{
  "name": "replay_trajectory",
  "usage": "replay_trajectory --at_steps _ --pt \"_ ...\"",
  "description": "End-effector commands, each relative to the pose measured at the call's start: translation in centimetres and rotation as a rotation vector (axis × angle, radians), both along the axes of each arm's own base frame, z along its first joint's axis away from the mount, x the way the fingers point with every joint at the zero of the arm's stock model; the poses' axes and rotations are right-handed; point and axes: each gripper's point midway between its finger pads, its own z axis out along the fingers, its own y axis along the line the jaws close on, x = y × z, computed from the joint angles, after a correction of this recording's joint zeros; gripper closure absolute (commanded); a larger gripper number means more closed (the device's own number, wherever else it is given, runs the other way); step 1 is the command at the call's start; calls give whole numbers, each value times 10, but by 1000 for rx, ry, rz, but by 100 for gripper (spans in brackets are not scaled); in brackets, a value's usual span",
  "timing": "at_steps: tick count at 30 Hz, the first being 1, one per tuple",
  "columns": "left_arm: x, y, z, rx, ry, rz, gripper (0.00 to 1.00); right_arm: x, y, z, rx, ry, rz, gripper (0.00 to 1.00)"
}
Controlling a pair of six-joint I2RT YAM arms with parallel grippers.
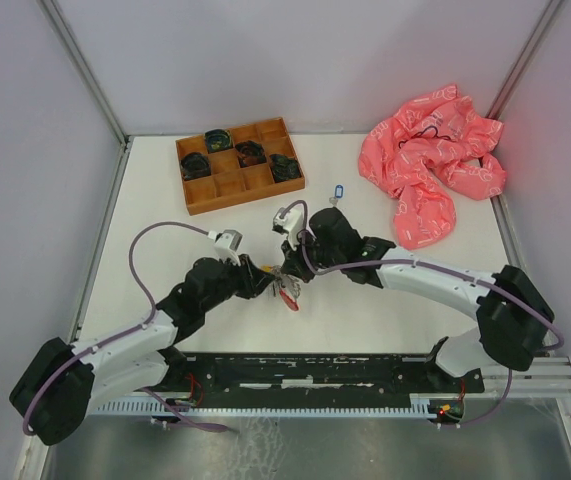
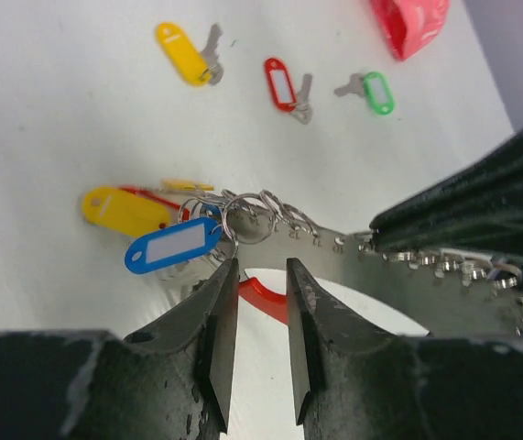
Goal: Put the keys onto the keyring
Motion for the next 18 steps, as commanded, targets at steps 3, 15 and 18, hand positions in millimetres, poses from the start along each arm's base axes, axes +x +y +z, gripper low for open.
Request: replay_trajectory --at_steps 3,15,18 --pt "2 -1 48 -106 -295 -56 65 15 0 51 150 -227 8 99" --pt "-5 -2 51 -92 -450 -128 66 11 2 2 49 -127 38 99" --pt "-4 -5 46 -82 -438 -143 63 8 5 -15 38 -73 41 99"
